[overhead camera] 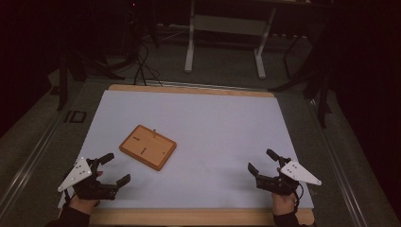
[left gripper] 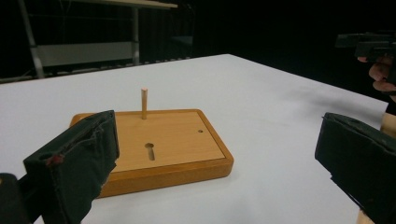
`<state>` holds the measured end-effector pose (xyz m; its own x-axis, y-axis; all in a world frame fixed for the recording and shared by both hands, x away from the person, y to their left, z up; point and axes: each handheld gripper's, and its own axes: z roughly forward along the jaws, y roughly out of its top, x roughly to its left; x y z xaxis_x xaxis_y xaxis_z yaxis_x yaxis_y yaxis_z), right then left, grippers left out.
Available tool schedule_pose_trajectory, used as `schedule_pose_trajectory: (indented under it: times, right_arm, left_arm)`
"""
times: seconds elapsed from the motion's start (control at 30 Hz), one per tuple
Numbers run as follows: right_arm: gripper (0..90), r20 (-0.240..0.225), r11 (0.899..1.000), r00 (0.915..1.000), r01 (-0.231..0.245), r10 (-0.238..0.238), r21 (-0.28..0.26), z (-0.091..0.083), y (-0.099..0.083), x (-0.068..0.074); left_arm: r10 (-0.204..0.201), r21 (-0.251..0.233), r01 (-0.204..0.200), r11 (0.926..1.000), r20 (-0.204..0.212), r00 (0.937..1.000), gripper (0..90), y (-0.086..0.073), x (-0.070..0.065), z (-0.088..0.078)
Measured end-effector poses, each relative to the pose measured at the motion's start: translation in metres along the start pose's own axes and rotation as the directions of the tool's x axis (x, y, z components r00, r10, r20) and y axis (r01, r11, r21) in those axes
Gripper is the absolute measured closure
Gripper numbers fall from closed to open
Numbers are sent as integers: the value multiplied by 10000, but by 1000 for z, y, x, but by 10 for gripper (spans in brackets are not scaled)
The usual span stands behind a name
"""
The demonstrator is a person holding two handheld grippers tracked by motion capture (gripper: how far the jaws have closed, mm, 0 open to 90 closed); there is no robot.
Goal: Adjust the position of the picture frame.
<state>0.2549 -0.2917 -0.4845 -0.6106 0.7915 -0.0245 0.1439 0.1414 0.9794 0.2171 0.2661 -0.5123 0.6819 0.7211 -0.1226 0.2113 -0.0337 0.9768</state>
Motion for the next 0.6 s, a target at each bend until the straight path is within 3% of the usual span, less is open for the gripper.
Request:
schedule_pose_trajectory:
  times: [0.2,0.27,0.37,0.47,0.6]
  right_arm:
    - [123,33,9998,9999,97,-98,145,2,-1,0]
    - [116,-190,9998,9997,128,-125,131,3,-2,-1]
    - [116,-102,9998,9999,105,-103,176,3,-2,-1]
    - [105,-246,9995,9994,245,-241,184,2,-2,0]
    - [104,-360,9995,9992,186,-177,268,4,-2,1]
  left_arm:
    - [-66,-20,67,10000,267,9996,2,0,0,1]
    - [97,119,-100,9999,260,9996,1,0,-2,2]
    - [205,278,-210,9994,161,9997,2,0,-2,3]
    - [452,159,-454,9988,95,9989,2,0,-4,2]
    - [47,447,-62,9990,326,9995,2,3,-6,3]
